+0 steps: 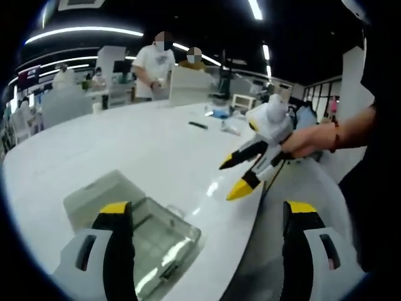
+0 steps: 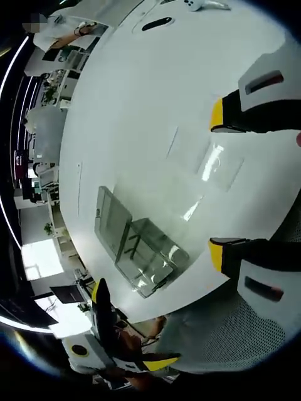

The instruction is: Insert the divider into the dual guide fixture by aligning both edges with the guide slots and pushing it downward to the bottom, including one-sided entry, uneven engagement, binding, and posture correction.

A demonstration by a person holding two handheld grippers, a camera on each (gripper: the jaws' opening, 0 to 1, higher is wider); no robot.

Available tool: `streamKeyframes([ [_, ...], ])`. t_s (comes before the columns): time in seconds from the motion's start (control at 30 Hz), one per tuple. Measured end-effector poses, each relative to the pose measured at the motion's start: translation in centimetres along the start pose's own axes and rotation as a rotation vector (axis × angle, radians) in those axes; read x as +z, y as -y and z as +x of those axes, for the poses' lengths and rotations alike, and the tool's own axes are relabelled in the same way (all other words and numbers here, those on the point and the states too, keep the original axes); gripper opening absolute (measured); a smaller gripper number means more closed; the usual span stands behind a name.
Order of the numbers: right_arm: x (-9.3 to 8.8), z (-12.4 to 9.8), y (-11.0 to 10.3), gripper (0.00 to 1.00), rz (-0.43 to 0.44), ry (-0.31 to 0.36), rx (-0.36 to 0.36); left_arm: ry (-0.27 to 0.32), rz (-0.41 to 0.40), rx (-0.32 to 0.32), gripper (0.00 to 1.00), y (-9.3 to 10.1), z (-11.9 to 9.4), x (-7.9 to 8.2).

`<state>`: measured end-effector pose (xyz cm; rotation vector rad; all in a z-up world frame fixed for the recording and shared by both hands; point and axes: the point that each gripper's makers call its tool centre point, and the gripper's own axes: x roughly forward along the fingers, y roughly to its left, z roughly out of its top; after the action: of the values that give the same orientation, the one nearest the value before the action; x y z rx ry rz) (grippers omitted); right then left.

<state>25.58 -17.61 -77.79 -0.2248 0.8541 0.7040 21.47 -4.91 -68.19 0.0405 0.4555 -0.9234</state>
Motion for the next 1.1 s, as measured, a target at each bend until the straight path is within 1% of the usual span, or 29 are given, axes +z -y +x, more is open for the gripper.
streamKeyframes([
  [0.3, -1.1, 0.6, 0.2, 0.63, 0.015, -0.036, -0.013, -0.004, 0.003, 0.005, 0.98, -0.3, 0.0, -0.1],
  [0.47, -1.0, 1.0, 0.5, 0.59, 0.027, -0.048, -0.018, -0.009, -0.010, 0.010, 0.97, -0.5, 0.1, -0.3],
  [0.63, -0.9, 1.2, 1.0, 0.56, 0.040, -0.065, -0.027, -0.014, -0.009, 0.001, 0.97, -0.4, 0.3, -0.4],
  [0.8, -1.3, 1.5, 1.0, 0.53, 0.047, -0.096, -0.026, -0.017, -0.008, 0.001, 0.97, -0.7, 0.2, -0.6],
  [0.9, -1.5, 1.8, 1.0, 0.51, 0.056, -0.115, -0.029, -0.009, -0.016, 0.012, 0.97, -1.2, 0.1, -0.5],
  [0.97, -1.4, 1.8, 1.1, 0.49, 0.068, -0.121, -0.037, -0.006, -0.017, 0.013, 0.96, -1.2, 0.1, -0.5],
  [1.03, -1.6, 1.9, 1.2, 0.48, 0.070, -0.142, -0.041, -0.004, -0.014, 0.010, 0.97, -1.1, 0.2, -0.6],
  [1.1, -1.5, 2.0, 1.3, 0.48, 0.080, -0.149, -0.047, 0.002, -0.027, 0.007, 0.96, -1.1, 0.3, -0.6],
])
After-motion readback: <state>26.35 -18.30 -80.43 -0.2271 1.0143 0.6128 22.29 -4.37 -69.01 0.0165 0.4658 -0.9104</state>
